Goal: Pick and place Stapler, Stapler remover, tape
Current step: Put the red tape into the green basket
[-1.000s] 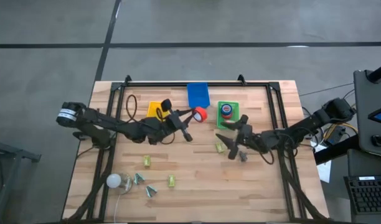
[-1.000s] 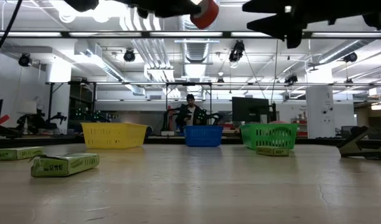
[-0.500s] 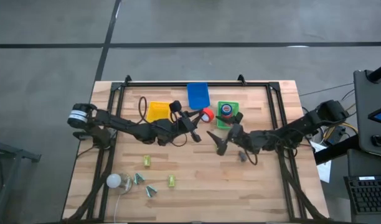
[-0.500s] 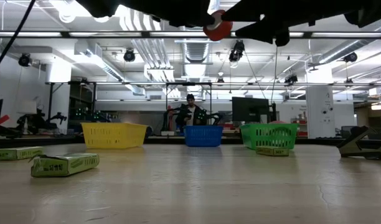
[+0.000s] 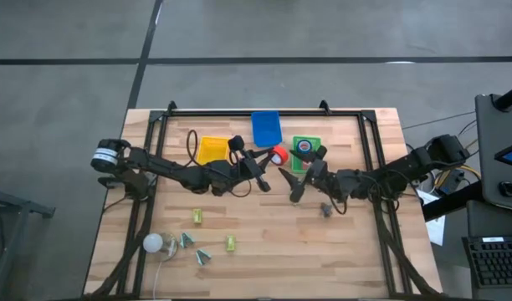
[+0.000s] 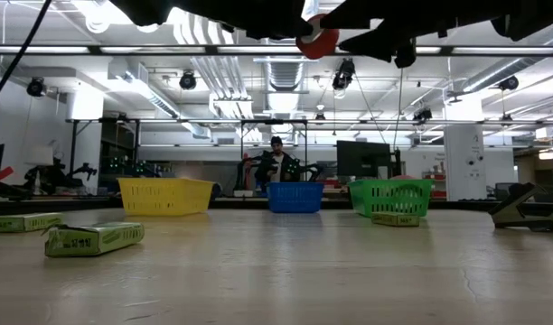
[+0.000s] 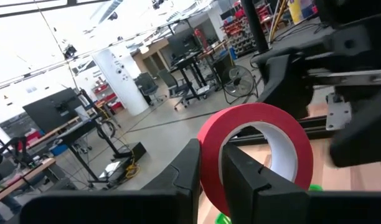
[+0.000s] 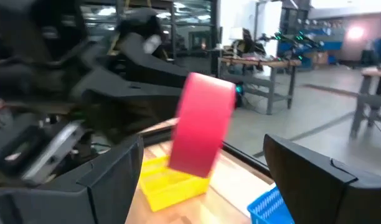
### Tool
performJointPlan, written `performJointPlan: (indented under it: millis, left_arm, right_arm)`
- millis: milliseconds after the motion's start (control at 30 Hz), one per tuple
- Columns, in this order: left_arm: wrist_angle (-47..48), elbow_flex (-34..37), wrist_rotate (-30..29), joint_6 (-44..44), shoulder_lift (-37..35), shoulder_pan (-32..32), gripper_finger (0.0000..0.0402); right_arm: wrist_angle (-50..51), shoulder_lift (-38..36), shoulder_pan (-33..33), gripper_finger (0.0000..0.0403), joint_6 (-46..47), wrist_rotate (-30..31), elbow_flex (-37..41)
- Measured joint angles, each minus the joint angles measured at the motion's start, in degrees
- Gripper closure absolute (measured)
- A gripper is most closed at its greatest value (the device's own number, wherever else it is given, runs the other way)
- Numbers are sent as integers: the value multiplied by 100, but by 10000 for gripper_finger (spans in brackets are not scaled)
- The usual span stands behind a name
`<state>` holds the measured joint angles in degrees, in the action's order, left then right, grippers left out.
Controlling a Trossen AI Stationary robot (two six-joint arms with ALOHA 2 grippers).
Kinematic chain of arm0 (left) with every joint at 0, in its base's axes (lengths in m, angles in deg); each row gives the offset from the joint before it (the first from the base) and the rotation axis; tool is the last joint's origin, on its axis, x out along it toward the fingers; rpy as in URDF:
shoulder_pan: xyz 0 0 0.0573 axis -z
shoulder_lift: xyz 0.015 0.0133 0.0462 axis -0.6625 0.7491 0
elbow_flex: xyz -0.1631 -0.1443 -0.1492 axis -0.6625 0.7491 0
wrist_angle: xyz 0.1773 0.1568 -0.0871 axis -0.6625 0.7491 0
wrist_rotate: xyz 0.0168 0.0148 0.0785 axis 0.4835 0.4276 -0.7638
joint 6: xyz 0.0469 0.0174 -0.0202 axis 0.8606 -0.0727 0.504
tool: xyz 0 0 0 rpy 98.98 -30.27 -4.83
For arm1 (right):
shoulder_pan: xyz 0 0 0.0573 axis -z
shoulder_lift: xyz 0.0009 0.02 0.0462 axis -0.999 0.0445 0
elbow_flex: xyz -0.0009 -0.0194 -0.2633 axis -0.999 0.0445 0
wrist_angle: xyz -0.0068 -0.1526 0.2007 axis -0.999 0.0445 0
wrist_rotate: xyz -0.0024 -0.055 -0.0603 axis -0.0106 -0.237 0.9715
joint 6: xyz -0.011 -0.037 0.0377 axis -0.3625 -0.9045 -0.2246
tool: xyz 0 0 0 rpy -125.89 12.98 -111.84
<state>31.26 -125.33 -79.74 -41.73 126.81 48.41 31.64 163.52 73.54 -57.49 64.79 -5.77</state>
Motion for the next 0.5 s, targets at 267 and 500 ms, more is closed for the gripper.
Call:
performJointPlan:
  millis: [267,500]
  left_arm:
    - [23,0,0,38,4,0,351]
    - [45,2,289,56,4,-10,351]
  right_arm:
    - [-10,2,134,116,130,-277,11]
    - [-4,2,188,204,68,-342,13]
